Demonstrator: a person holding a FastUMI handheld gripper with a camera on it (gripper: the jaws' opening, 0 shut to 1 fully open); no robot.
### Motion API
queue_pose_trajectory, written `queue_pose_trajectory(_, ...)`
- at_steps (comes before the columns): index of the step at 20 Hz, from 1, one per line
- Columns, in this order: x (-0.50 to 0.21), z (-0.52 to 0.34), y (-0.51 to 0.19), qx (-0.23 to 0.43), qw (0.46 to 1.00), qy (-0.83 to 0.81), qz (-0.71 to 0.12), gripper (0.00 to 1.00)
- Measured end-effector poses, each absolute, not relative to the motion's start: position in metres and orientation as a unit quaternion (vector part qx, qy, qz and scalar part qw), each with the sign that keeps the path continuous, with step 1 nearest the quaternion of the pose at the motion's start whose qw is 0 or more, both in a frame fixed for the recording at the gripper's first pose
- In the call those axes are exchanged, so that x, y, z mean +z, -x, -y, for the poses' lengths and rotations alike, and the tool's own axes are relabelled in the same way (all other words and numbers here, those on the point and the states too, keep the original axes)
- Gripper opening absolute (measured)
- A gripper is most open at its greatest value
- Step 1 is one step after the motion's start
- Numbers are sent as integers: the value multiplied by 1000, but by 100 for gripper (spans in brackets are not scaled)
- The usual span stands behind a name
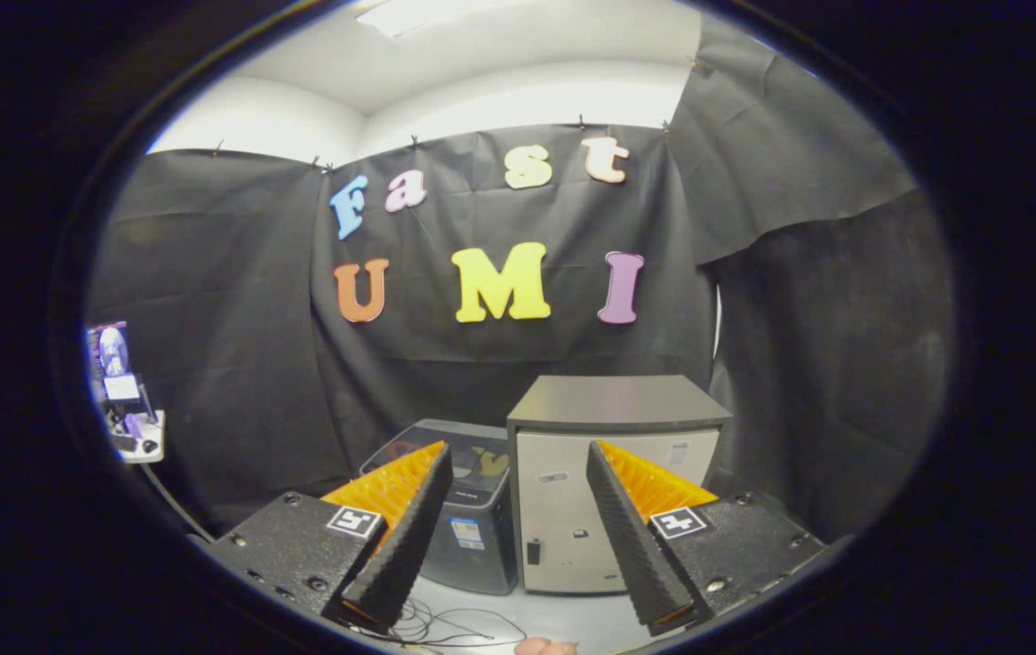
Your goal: Put the clothes into the washing machine and then close the washing machine lid.
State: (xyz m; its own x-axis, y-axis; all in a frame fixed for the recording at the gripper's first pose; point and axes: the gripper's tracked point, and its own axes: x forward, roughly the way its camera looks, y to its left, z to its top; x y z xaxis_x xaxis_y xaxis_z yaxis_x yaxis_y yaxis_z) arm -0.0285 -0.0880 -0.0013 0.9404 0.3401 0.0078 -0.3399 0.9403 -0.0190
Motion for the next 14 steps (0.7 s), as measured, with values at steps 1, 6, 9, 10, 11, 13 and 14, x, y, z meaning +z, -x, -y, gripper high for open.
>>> queue_pose_trajectory(1, 0, 88, 31, 174, 985, 8, 7, 93)
queue_pose_trajectory(6, 4, 92, 40, 177, 984, 10, 9, 93)
queue_pose_trajectory(9, 6, 95, 42, 180, 984, 15, 10, 93)
queue_pose_trajectory(10, 6, 95, 44, 181, 983, 16, 10, 93)
queue_pose_trajectory(11, 5, 96, 44, 181, 983, 17, 9, 93)
queue_pose_trajectory(13, 4, 96, 46, 182, 983, 17, 7, 93)
queue_pose_trajectory(14, 1, 96, 46, 184, 983, 18, 4, 93)
